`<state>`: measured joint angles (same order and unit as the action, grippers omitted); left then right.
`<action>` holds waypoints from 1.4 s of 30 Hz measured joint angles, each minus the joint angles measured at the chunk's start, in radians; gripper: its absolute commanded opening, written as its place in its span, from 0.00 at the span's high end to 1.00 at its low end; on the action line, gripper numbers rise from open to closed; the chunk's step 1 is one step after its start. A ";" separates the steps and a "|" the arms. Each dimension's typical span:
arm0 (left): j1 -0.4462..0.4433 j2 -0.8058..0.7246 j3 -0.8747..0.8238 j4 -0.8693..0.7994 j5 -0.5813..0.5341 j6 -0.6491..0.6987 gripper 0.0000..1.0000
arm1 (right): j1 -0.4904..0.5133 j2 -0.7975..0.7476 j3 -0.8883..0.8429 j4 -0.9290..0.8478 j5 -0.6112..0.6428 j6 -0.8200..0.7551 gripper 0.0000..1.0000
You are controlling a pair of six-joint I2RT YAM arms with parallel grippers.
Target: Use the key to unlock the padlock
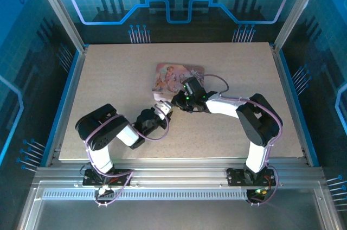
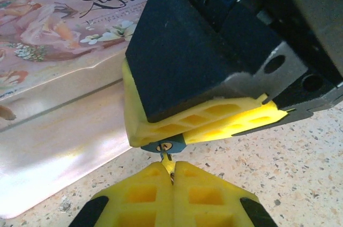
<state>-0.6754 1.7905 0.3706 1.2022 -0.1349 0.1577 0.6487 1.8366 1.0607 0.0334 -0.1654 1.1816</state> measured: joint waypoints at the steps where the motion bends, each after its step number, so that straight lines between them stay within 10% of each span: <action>1: 0.002 -0.010 0.003 -0.019 0.002 -0.013 1.00 | 0.000 0.000 0.000 0.000 0.000 0.000 1.00; 7: 0.098 -0.020 0.010 -0.033 0.208 -0.243 0.65 | 0.000 0.001 0.002 0.009 -0.008 0.006 1.00; 12: 0.183 0.058 0.006 0.091 0.418 -0.494 0.57 | 0.000 0.003 0.003 0.020 -0.024 0.009 1.00; 26: 0.319 0.072 0.008 0.161 0.643 -0.865 0.62 | 0.000 0.008 0.002 0.037 -0.030 0.011 1.00; 42: 0.322 0.128 0.032 0.166 0.694 -0.902 0.77 | 0.000 0.010 0.000 0.050 -0.031 0.015 1.00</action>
<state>-0.3534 1.9186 0.4030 1.3678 0.5594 -0.7444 0.6487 1.8462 1.0603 0.0837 -0.1963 1.1969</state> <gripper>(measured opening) 0.255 0.163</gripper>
